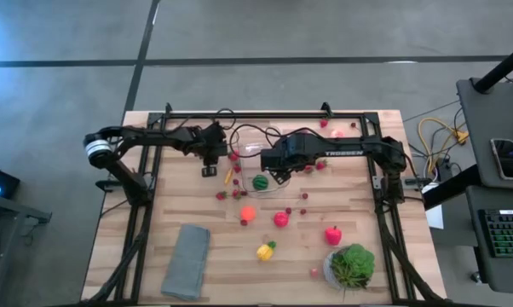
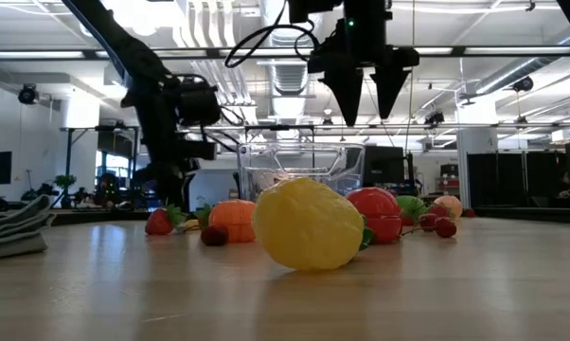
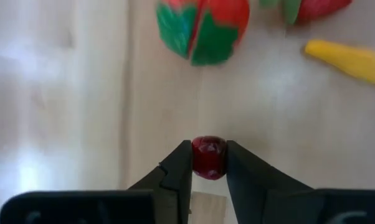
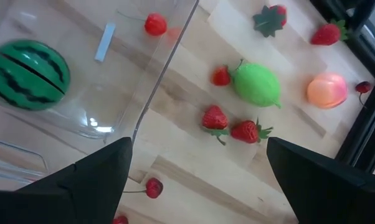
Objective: Pick and placing Produce into tupperware
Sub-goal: Put the red cherry into the transparent container, then put the pink peach into the transparent container
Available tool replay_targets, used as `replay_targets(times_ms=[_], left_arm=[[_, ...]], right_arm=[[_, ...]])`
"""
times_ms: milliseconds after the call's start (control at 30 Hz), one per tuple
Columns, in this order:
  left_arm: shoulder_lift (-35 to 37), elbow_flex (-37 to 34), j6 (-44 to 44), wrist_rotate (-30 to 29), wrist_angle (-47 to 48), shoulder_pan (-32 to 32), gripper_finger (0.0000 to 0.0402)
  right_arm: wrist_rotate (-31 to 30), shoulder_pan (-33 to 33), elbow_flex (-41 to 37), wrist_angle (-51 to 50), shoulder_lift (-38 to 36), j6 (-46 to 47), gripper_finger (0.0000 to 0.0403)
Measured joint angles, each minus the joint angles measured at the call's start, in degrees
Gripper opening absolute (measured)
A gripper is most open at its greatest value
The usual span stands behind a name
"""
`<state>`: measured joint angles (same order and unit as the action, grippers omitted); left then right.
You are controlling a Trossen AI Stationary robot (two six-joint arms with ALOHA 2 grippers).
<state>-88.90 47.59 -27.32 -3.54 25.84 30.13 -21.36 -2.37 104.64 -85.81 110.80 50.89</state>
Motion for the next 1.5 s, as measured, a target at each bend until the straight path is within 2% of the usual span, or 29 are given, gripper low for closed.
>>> replay_targets(times_ms=[233, 433, 533, 800, 933, 1167, 1267, 1367, 1433, 1500], left_arm=[[8.3, 7.0, 0.7, 0.1, 4.2, -2.5, 0.0065], [14.7, 10.3, 3.1, 5.3, -3.6, -5.2, 0.0064], [14.2, 10.2, 3.9, 7.0, -6.1, -5.9, 0.0064], [4.2, 12.3, 10.8, 7.3, -14.3, -6.2, 0.0067], [-1.9, 15.0, 18.1, 7.3, -13.7, -6.2, 0.0099], [-5.0, 16.8, 25.5, 8.4, -8.3, -6.6, 0.0206], [-2.6, 16.8, 25.5, 8.1, -4.3, -6.6, 0.0242], [1.6, 16.8, 25.6, 7.7, 2.4, -6.5, 0.0259], [4.9, 16.5, 26.1, 7.5, 6.5, -6.6, 0.0262], [8.5, 16.3, 28.2, 7.4, 8.2, -6.6, 0.0263]], right_arm=[[-4.4, 0.0, 0.0, -0.7, -6.4, 3.3, 0.0365], [-9.3, 0.0, 0.0, -3.0, -11.4, 7.9, 0.0365], [-12.5, -0.1, -0.4, -4.1, -14.4, 12.3, 0.0365], [-16.3, -0.7, -3.6, -4.0, -25.4, 17.0, 0.0365], [-16.3, -0.6, -6.2, -4.0, -29.7, 18.8, 0.0365], [-15.9, 0.5, -13.0, -3.5, -32.5, 22.7, 0.0365], [-14.2, 0.7, -15.7, -2.7, -32.1, 24.0, 0.0365], [-10.8, 0.5, -18.1, 0.2, -30.8, 21.0, 0.0365], [-9.8, -1.4, -19.1, 1.1, -29.6, 19.0, 0.0365], [-8.0, -6.0, -20.1, 1.0, -29.0, 16.1, 0.0365]])
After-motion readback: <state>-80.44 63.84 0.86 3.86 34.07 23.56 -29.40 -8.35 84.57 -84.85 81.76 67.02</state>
